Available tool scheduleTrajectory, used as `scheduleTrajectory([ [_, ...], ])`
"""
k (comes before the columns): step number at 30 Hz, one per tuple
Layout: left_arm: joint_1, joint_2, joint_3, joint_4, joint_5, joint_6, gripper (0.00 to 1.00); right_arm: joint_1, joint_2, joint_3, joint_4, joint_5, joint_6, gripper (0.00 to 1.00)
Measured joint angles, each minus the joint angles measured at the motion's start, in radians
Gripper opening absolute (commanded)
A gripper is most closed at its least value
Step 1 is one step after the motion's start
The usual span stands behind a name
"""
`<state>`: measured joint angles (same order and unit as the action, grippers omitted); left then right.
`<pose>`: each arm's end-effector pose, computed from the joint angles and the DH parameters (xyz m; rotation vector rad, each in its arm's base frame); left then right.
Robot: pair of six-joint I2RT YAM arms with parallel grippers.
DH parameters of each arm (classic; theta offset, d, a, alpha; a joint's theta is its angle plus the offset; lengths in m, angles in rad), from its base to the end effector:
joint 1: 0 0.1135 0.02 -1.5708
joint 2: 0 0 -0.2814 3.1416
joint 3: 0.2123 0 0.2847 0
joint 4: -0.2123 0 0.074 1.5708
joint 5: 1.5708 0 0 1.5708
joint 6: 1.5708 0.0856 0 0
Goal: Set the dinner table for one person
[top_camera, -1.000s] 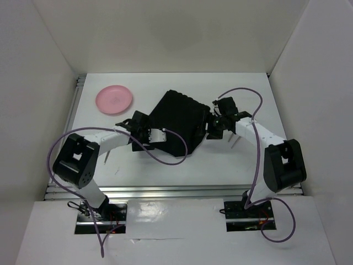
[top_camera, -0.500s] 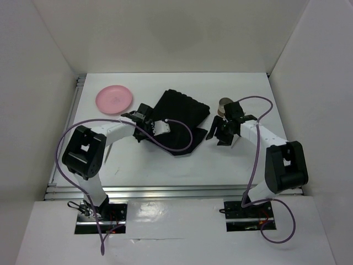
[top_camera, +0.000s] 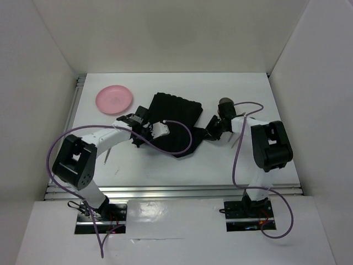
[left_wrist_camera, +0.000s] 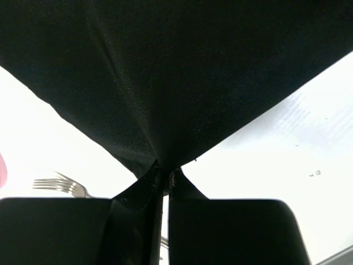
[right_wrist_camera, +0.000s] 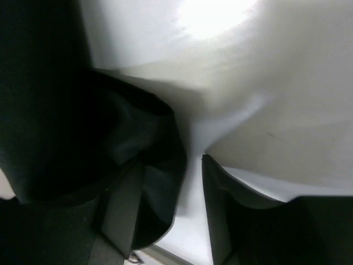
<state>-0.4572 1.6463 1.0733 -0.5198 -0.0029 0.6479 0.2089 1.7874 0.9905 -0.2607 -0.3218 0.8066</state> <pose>0.3420 -0.1680 0.1519 1.3981 2.2691 0.0657 0.3799 0.1082 0.0960 0.6985 2.6654 0.7416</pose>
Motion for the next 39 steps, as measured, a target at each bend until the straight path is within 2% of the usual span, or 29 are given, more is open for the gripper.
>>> scheduleTrajectory([
  [2,-0.002,-0.003,0.000,-0.008,-0.001,-0.012,0.00,0.000,0.029,0.010,0.028,-0.003,0.009,0.00],
  [7,-0.006,-0.029,0.024,-0.053,-0.069,-0.058,0.00,-0.003,0.043,0.024,0.023,0.006,0.039,0.00],
  [12,0.040,-0.071,0.188,-0.144,-0.164,-0.072,0.00,-0.012,-0.122,0.042,-0.097,0.126,0.006,0.00],
  [15,0.087,-0.072,0.367,-0.195,-0.182,-0.076,0.00,-0.027,-0.251,0.169,-0.178,0.187,-0.032,0.00],
  [19,0.102,-0.076,0.564,-0.260,-0.188,-0.075,0.00,-0.028,-0.369,0.361,-0.204,0.237,-0.082,0.00],
  [22,0.094,-0.098,0.625,-0.292,-0.183,-0.068,0.00,-0.027,-0.447,0.425,-0.240,0.247,-0.100,0.00],
  [26,0.077,-0.137,0.635,-0.331,-0.183,-0.027,0.00,-0.026,-0.497,0.440,-0.294,0.237,-0.110,0.00],
  [33,0.076,-0.117,0.665,-0.325,-0.227,0.031,0.00,-0.024,-0.395,0.500,-0.343,0.214,-0.134,0.00],
  [36,0.086,-0.019,0.780,-0.324,-0.262,0.039,0.00,-0.036,-0.267,0.610,-0.339,0.214,-0.162,0.00],
  [39,0.112,0.148,0.978,-0.321,-0.283,0.040,0.00,-0.075,-0.064,0.820,-0.334,0.174,-0.180,0.00],
])
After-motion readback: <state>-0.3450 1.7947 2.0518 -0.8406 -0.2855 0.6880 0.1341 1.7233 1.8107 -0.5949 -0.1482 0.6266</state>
